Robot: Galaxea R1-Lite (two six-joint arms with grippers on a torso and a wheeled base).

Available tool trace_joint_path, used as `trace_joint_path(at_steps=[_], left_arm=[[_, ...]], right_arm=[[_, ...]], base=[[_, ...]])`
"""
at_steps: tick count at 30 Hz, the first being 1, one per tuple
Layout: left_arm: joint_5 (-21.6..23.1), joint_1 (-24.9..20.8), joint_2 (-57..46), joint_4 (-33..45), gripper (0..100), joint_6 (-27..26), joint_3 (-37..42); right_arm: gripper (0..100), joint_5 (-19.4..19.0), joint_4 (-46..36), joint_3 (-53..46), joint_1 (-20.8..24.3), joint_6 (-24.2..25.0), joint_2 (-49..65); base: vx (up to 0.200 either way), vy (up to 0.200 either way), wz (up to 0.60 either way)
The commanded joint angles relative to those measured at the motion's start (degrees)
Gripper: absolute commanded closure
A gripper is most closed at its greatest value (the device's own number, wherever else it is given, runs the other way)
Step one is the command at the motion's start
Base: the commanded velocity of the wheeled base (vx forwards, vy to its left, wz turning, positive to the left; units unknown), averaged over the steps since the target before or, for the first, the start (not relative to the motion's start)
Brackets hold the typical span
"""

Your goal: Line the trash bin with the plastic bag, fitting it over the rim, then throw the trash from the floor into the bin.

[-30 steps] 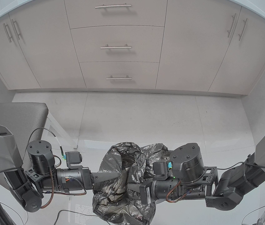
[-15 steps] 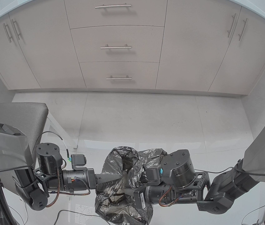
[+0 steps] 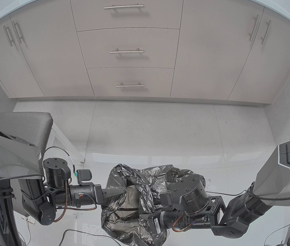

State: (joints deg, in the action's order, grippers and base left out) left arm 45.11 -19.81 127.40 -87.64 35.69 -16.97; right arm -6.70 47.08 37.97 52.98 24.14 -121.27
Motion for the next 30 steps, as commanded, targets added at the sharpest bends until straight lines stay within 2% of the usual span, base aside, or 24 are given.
trace_joint_path(at_steps=[1,9,17,22,25,27,29,30], left_arm=[[0.0,-0.2,2.7,0.0,100,-1.2,-0.1],[0.0,-0.4,3.5,0.0,100,-1.3,-0.3],[-0.9,-2.6,3.6,0.0,100,-1.3,0.4],[-9.8,-7.1,4.5,0.0,100,-2.4,-0.1],[-12.5,-8.8,5.5,0.0,100,-5.2,0.0],[-16.3,-10.7,6.6,0.0,100,-7.0,-0.3],[-17.8,-11.3,6.9,0.0,100,-7.3,-0.5],[-19.0,-12.1,7.5,0.0,100,-7.4,-1.1]], right_arm=[[100,0.3,0.4,-2.4,-2.4,-0.1,-0.5],[100,0.4,5.5,-4.7,-5.3,-0.1,-2.2],[100,1.2,5.7,-7.8,-5.7,-0.1,-2.1],[100,3.7,7.0,-11.9,-6.7,-0.1,-2.3],[100,3.8,10.6,-14.6,-7.7,-0.1,-3.0],[100,4.7,15.8,-17.4,-9.1,-0.1,-4.8],[100,5.4,18.3,-18.5,-9.9,-0.1,-5.9],[100,6.1,22.5,-20.2,-11.2,-0.3,-8.2]], base=[[0.0,0.0,0.0],[0.0,0.0,0.0],[0.0,0.0,0.0],[0.0,0.0,0.0],[0.0,0.0,0.0],[0.0,0.0,0.0],[0.0,0.0,0.0],[0.0,0.0,0.0]])
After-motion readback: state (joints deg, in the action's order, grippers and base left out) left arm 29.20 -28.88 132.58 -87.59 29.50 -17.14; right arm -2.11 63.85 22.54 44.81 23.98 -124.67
